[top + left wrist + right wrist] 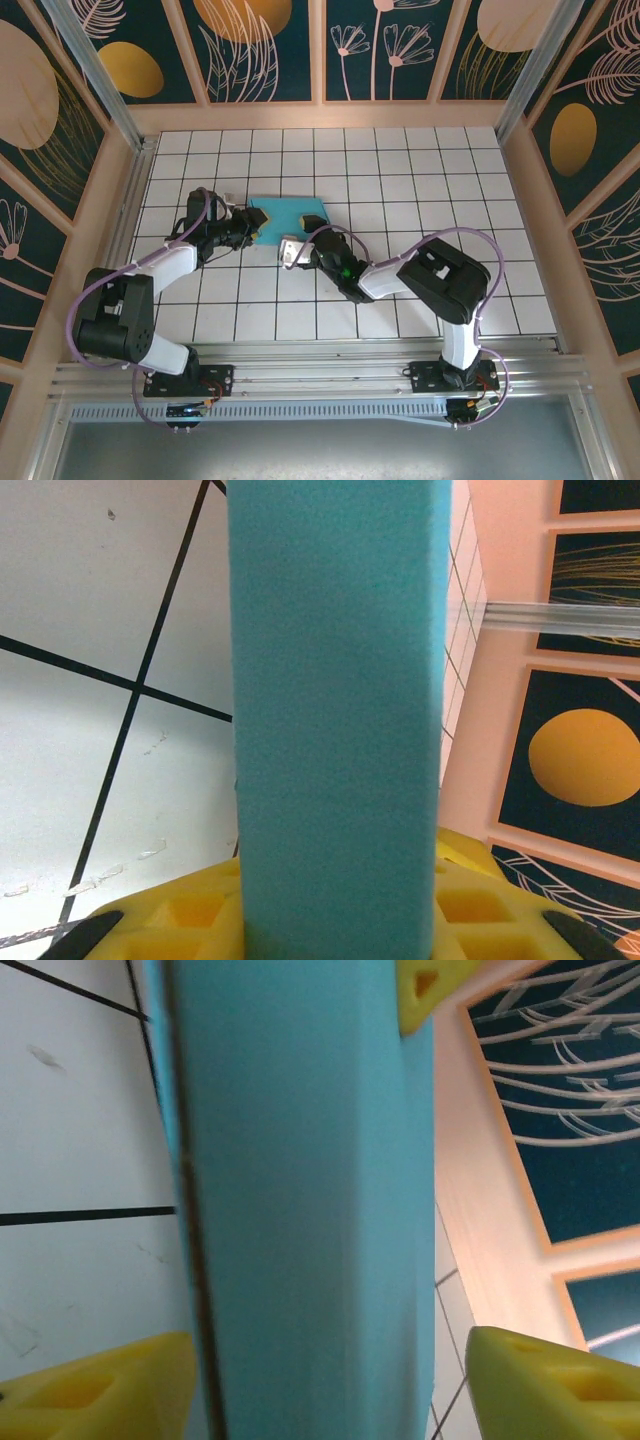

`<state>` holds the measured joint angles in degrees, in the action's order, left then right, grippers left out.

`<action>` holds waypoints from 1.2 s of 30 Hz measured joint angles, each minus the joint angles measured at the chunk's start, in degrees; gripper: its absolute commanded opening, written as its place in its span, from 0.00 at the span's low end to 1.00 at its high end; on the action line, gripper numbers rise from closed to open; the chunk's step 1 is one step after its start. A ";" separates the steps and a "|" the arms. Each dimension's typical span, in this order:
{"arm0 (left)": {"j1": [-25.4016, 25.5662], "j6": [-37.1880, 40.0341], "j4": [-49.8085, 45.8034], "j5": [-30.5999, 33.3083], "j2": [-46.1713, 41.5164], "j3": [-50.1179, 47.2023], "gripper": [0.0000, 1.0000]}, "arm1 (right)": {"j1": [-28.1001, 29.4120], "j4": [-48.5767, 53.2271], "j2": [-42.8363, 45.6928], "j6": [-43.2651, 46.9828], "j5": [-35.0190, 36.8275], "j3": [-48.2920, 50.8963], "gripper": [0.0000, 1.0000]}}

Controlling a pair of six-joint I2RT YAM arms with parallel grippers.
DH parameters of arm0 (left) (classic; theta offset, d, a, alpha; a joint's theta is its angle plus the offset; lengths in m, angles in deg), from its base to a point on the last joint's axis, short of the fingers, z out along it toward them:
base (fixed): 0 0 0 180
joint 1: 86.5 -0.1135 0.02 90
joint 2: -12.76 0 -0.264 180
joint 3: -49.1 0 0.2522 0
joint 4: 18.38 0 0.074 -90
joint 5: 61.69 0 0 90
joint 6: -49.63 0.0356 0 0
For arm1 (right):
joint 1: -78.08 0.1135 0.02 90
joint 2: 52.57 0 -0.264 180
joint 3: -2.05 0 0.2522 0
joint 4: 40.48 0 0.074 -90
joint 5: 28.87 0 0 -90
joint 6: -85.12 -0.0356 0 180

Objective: Fold the paper box

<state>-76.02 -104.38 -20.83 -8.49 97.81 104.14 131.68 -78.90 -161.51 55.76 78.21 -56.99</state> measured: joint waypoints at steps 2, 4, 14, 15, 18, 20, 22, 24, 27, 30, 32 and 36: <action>0.00 -0.15 -0.02 -0.02 -0.15 -0.02 0.32 | 0.02 -1.86 -0.87 0.55 1.36 0.00 0.60; 0.00 -0.17 -0.04 -0.02 -0.39 0.00 0.32 | 0.09 -2.99 -1.14 0.79 2.25 0.00 0.54; 0.00 -0.44 -0.02 -0.20 -1.55 0.00 0.36 | 0.83 -2.10 -0.79 -0.13 2.80 0.09 0.37; 0.00 -0.57 -0.02 -0.20 -1.55 0.00 0.38 | 0.83 -1.55 -0.37 -0.44 2.82 0.17 0.36; 0.00 -0.61 -0.04 -0.20 -1.55 0.11 0.50 | 0.85 -0.13 1.16 -1.16 2.80 0.57 0.36; 0.00 -0.57 -0.26 -0.17 -1.60 0.59 0.56 | 0.87 0.72 2.25 -1.57 2.78 0.96 0.36; 0.00 -0.02 -1.36 0.11 -2.29 1.49 0.64 | 0.87 2.32 3.56 -2.56 2.62 1.36 0.36; 0.02 1.25 -3.48 1.44 -4.11 2.82 0.72 | 0.87 5.22 5.55 -3.72 2.08 1.79 0.35; 0.02 4.87 -8.85 5.68 -7.93 5.95 0.82 | 0.85 10.71 9.90 -5.55 0.55 1.90 0.34; 0.00 9.64 -14.03 13.00 -13.07 10.38 0.88 | 0.28 20.24 16.04 -7.04 -3.32 1.75 0.34; 0.00 13.46 -15.80 17.59 -17.07 12.37 0.92 | -1.01 28.04 19.85 -7.65 -6.93 0.87 0.34; 0.00 22.34 -17.03 23.93 -24.41 13.27 0.95 | -5.90 45.55 24.50 -8.07 -14.51 -5.38 0.35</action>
<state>-76.02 -82.04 -37.86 15.44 73.40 117.41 125.78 -33.35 -137.01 47.70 63.70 -62.37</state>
